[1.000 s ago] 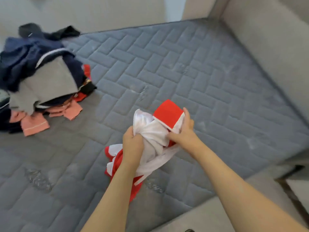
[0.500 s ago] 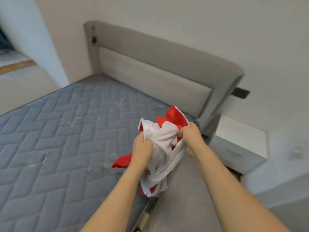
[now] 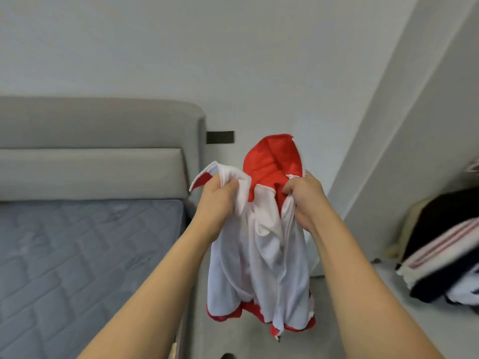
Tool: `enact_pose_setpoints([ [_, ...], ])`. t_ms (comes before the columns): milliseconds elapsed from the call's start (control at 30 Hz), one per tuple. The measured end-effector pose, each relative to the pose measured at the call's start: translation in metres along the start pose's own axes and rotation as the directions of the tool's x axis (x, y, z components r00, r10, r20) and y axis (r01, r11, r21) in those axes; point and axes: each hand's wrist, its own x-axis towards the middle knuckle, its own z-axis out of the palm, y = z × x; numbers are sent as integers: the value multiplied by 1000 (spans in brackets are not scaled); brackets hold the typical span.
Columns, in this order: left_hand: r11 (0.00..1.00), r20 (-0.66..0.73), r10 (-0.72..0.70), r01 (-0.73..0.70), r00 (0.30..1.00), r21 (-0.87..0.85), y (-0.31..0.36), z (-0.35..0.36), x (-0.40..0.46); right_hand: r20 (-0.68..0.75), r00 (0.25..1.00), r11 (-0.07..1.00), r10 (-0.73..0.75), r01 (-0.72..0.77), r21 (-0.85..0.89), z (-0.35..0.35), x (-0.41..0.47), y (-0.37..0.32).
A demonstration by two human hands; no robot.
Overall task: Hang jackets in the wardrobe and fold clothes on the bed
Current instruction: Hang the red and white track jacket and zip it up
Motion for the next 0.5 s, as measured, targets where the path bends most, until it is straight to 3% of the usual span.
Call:
enact_pose_setpoints([
  [100,994,167,-42,59,985,-97,0,63,37,-99,992,988,-72,57,-147,-53,25,-11],
  [167,991,314,-35,73,949,-109,-2,109,54,-178,977,935,-116,46,-353,-91,41,-19],
  [267,997,549,-9,49,836,-59,1,181,70,-381,911,750,-160,-139,-647,-157,60,-31],
  [367,999,672,-31,45,740,-3,3,255,76,-568,809,732,-147,-297,-613,-218,62,-43],
  [500,998,778,-25,-27,628,54,4,348,70,-712,702,899,-35,-289,-329,-297,58,-61],
])
